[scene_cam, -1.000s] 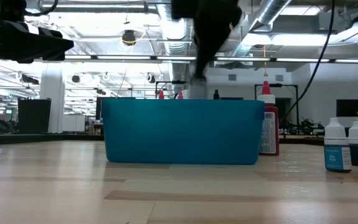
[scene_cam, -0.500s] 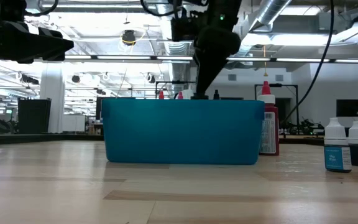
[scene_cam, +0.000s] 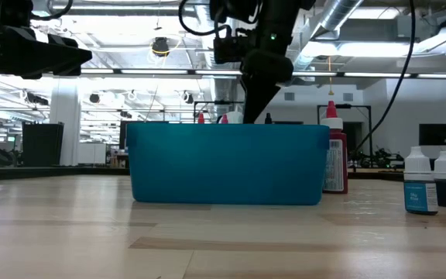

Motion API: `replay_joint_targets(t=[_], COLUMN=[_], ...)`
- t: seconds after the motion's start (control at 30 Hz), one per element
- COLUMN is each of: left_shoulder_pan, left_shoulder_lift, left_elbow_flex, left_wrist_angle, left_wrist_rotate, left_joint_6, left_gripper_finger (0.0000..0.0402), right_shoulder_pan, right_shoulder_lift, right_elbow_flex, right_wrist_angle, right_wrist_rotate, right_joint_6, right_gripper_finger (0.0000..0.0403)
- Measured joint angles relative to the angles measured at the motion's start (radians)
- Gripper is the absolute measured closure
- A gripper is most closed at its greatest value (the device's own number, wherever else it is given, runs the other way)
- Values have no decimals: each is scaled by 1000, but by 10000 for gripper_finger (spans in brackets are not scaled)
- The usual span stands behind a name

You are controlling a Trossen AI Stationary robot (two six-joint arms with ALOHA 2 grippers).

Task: Pick & Place food coloring
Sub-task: Put the large green food coloring bottle into the blue bin

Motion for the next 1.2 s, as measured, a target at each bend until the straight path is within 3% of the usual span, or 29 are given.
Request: replay_joint_targets(t=[0.4, 0.83, 1.2], left_shoulder_pan=[0, 0, 0], left_shoulder_lift=[0, 0, 0], left_elbow_flex=[0, 0, 0], left_wrist_angle=[0, 0, 0], left_wrist_rotate=[0, 0, 0], left_joint_6=[1, -1, 0], left_gripper_finger=[278, 278, 278], right_shoulder_pan=[-15, -20, -34], right_shoulder_lift=[0, -1, -14], right_elbow_flex=[0, 0, 0], right_wrist_angle=[-5, -7, -1], right_wrist_rotate=[1, 8, 149], right_joint_6=[-1, -3, -54], right_gripper_finger=[253, 264, 260])
